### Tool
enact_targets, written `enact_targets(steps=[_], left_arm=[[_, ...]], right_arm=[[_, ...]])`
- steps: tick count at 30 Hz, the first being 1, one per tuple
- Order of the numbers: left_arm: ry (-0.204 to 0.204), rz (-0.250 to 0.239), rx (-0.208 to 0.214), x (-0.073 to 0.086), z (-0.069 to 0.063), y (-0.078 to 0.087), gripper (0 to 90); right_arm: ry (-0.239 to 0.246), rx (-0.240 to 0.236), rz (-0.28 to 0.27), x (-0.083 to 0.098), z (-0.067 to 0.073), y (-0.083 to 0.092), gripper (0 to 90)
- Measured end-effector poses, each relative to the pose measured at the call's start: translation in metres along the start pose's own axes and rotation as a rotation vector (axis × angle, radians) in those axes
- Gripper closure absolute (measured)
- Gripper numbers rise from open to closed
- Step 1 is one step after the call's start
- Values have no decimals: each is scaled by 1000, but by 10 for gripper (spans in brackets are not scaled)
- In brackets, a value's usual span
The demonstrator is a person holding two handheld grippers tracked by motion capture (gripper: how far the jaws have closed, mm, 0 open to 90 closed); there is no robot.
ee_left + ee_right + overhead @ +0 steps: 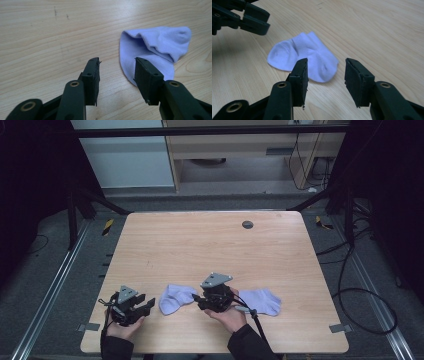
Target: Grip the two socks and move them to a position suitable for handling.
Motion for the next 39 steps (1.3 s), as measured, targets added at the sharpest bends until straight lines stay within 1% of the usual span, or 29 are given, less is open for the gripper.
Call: enact_targets(steps=[5, 7, 15, 18, 21, 23, 28, 31, 33, 36, 39], left_arm=[[-19, 20, 8, 1, -5, -8, 565], [-26, 27, 14, 1, -7, -10, 569], [-62, 55, 13, 3, -11, -20, 598], [-68, 70, 18, 4, -13, -23, 612], [-80, 80, 26, 6, -15, -25, 618], [-81, 81, 31, 6, -16, -26, 623], [-95, 101, 40, 9, -20, -29, 650], [-101, 108, 45, 9, -21, -30, 684], [-105, 111, 47, 10, -22, -30, 708], [-103, 111, 53, 10, -22, -31, 742], [-100, 110, 63, 10, -24, -31, 785]], right_arm=[[7, -12, 20, 1, 10, -16, 578], [13, -12, 33, 2, 12, -22, 584], [16, -15, 63, 8, 17, -41, 631], [19, -21, 77, 10, 21, -47, 649], [29, -29, 90, 11, 26, -55, 676], [32, -33, 103, 13, 29, -59, 688], [56, -32, 128, 19, 34, -67, 718], [48, -27, 138, 21, 33, -70, 756], [49, -32, 144, 22, 34, -71, 791], [59, -24, 148, 22, 33, -71, 849], [46, -25, 151, 22, 32, -70, 878]])
Point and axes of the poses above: each handheld gripper's, and its own axes: y roughly backward along the jaws, x roughly out of its underside, z roughly to its left, the point moved 10 cm from there along -y, roughly forward along the jaws, and after that the axes turned 6 degrees about -y, right-handed, at the moved point
